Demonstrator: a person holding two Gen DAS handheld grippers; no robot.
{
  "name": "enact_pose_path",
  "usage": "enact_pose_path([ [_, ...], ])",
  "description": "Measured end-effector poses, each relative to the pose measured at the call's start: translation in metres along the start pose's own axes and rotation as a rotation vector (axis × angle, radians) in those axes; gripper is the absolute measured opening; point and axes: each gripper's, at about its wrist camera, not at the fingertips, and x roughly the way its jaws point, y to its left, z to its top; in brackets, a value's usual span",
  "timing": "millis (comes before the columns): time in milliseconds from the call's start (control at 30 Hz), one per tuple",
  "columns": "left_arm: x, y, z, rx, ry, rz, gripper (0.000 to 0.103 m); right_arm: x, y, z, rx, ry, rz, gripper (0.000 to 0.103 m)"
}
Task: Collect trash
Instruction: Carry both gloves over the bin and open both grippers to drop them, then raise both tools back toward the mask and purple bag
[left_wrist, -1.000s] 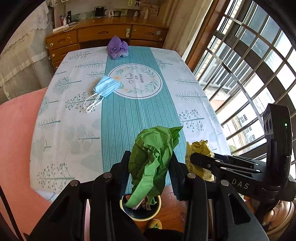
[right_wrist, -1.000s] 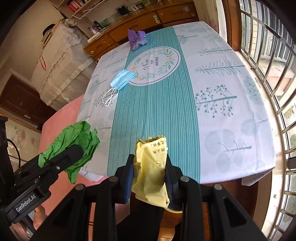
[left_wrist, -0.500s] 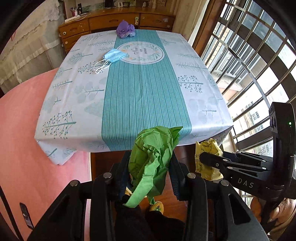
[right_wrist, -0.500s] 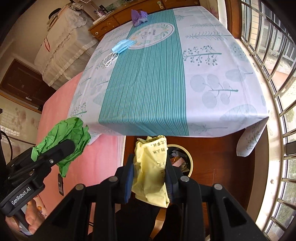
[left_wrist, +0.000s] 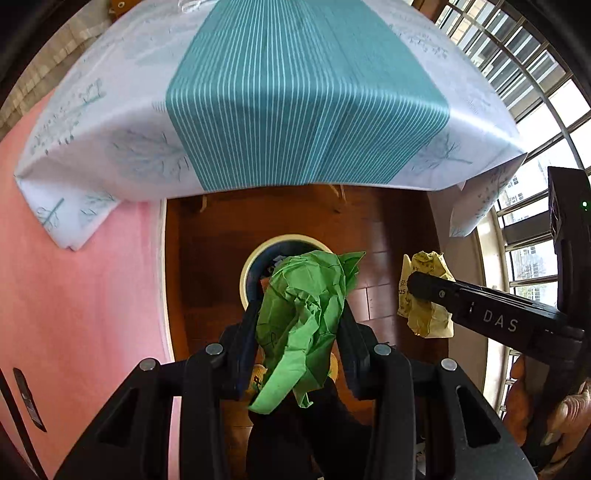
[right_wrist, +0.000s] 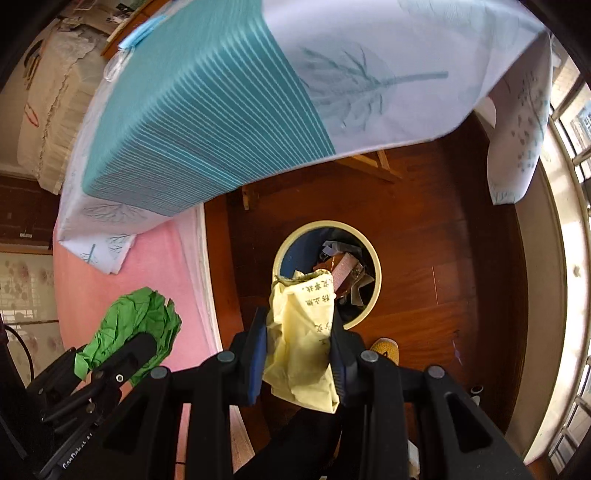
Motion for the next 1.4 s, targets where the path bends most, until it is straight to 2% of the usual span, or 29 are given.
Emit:
enact_pose_path([
  [233, 0.105, 0.018, -0.011, -0.008, 0.047, -0.013, 0.038, 0.093, -0.029, -0.006, 0.057, 0.013, -0.025, 0.031],
  [467, 0.187, 0.024, -0.013, 0.017, 0.047, -0.032, 0.04, 0.168, -0.054, -0.003, 0.09, 0.002, -0.015, 0.032],
  [533, 0.203, 0.025, -0.012, 0.019, 0.046, -0.027, 0.047, 0.182, -0.059, -0.003, 0.096, 0.001, 0.005, 0.034],
  [567, 0.211, 0.027, -0.012, 0.017, 0.051, -0.028, 0.063, 0.188, -0.061, -0.002, 0.095, 0.005, 0.016, 0.041],
  [600, 0.216, 0.029, -0.012, 0.009, 0.054, -0.027, 0.072, 0.193, -0.063, -0.001, 0.096, 0.01, 0.019, 0.048],
  [633, 0.22, 0.032, -0.011, -0.003, 0.054, -0.018, 0.075, 0.197, -0.064, -0.001, 0.103, 0.009, 0.017, 0.052],
  [700, 0.227, 0.038, -0.009, -0.025, 0.063, -0.004, 0.088, 0.202, -0.064, -0.001, 0.114, 0.007, 0.017, 0.059],
  [900, 0.214, 0.051, -0.013, -0.078, 0.026, 0.053, 0.094, 0.201, -0.056, 0.0, 0.102, 0.009, 0.01, 0.06],
  [1067, 0.189, 0.06, -0.015, -0.095, 0.019, 0.077, 0.094, 0.178, -0.045, -0.002, 0.094, 0.007, 0.002, 0.06],
  [1233, 0.145, 0.064, -0.012, -0.114, 0.015, 0.078, 0.094, 0.136, -0.033, -0.005, 0.1, -0.003, -0.003, 0.06],
  [1400, 0.084, 0.06, -0.005, -0.131, -0.003, 0.06, 0.094, 0.086, -0.008, -0.01, 0.056, 0.005, -0.011, 0.06],
])
